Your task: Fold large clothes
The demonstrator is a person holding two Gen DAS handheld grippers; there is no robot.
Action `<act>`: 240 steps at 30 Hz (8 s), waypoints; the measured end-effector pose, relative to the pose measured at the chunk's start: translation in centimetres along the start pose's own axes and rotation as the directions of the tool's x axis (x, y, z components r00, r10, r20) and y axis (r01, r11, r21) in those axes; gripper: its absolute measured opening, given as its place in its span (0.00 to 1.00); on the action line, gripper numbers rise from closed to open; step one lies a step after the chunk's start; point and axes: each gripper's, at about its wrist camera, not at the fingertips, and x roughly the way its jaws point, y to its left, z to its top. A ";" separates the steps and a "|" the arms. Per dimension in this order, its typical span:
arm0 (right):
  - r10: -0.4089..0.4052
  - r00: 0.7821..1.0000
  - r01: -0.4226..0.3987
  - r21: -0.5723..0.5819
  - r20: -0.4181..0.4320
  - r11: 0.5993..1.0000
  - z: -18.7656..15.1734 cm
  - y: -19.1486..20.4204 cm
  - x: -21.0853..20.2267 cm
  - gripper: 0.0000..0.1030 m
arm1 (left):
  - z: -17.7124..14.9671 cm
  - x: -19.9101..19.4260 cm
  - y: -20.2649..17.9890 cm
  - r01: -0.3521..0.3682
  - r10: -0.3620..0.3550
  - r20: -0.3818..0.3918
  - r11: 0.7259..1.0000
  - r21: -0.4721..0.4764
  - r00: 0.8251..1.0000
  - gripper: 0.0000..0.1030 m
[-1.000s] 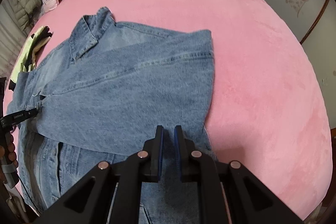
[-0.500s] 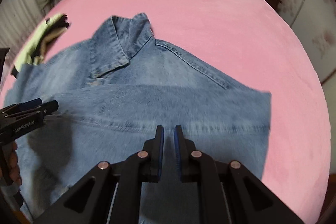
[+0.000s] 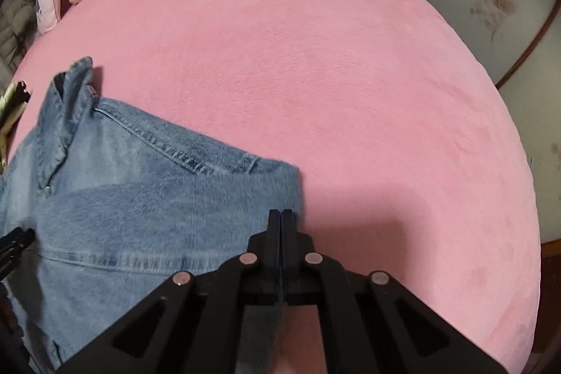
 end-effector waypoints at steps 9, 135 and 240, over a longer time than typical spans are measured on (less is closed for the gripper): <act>0.197 0.980 -0.196 -0.057 0.015 0.979 -7.4 6.7 -6.4 0.02 | -2.8 -5.0 2.7 0.123 -0.121 0.041 0.991 -0.054 0.992 0.65; 0.162 0.973 -0.200 -0.258 -0.162 0.945 -13.1 50.8 -18.0 0.21 | -14.2 -12.5 59.4 0.413 -0.190 0.379 0.596 -0.688 0.906 0.10; 0.044 0.992 -0.046 -0.018 -0.118 0.999 -11.8 15.2 -5.8 0.09 | -8.6 -6.2 18.8 0.121 -0.118 -0.044 0.989 0.084 0.992 0.60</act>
